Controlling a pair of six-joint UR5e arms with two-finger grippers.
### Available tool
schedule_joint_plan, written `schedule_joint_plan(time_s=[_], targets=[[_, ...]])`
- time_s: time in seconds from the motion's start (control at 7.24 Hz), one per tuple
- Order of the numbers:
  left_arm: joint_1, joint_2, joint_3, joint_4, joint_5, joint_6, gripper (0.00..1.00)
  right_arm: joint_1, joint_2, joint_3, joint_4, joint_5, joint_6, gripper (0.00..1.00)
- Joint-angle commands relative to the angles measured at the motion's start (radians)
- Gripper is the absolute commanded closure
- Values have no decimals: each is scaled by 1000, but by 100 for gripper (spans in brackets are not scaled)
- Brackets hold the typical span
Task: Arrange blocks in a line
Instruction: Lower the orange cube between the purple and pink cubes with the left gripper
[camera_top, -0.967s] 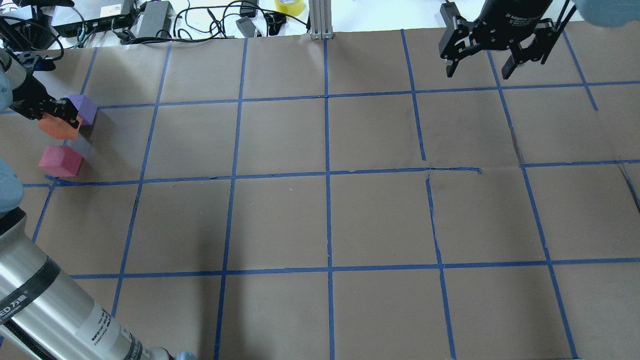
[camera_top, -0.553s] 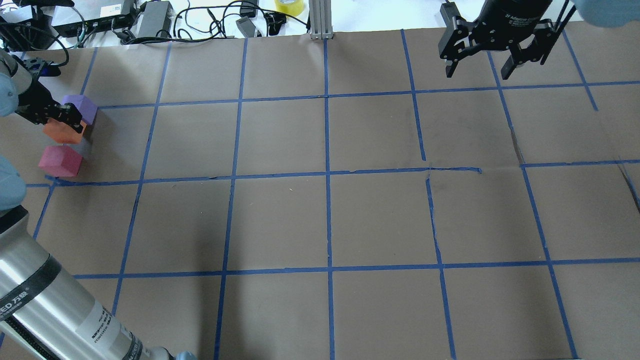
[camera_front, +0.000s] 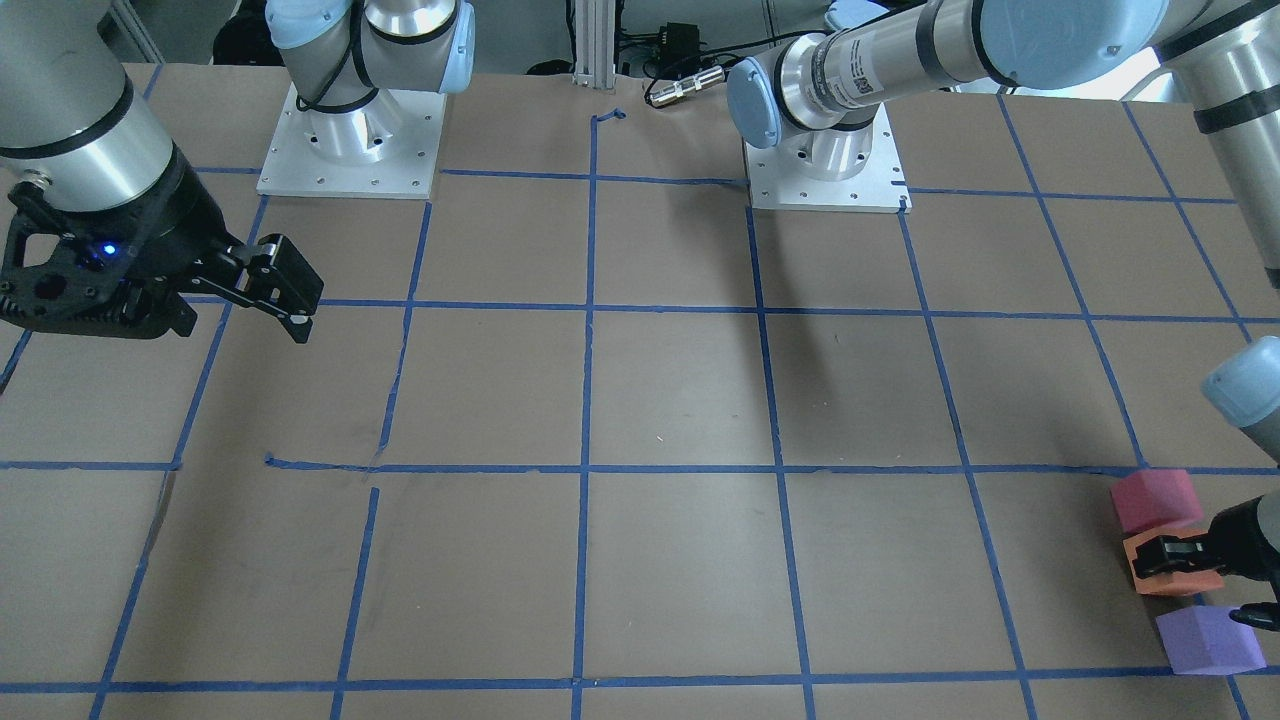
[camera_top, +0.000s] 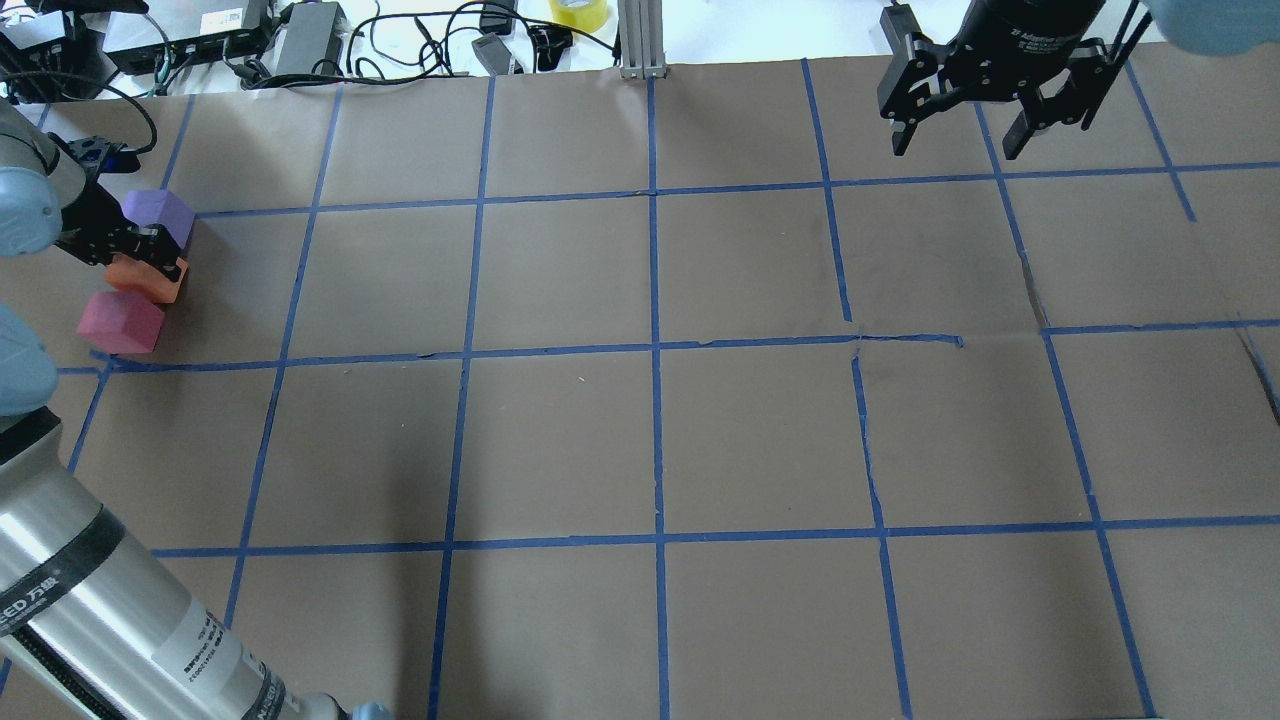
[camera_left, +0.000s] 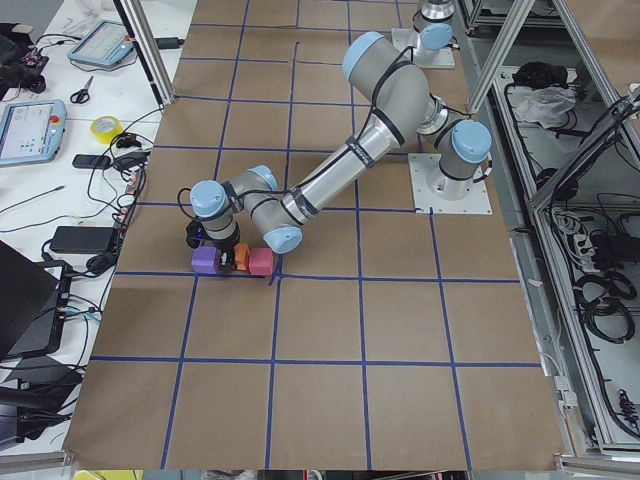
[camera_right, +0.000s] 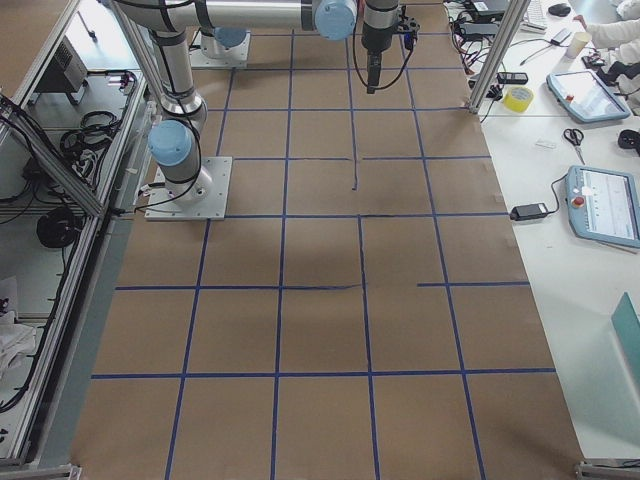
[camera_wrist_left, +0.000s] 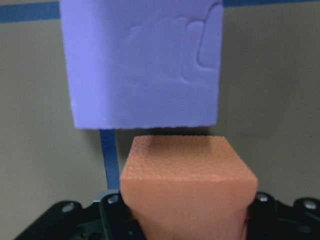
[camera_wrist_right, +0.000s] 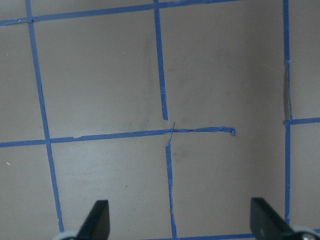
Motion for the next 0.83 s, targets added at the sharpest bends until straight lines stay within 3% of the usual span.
schedule_joint_plan(time_s=[0.0,0.69], targets=[[2,3,2,4,0,-1,100,0,0,0,1,-2,-1,0],[25,0,-7,27,-3,-1,100,-2,0,0,-1,-3,-1,0]])
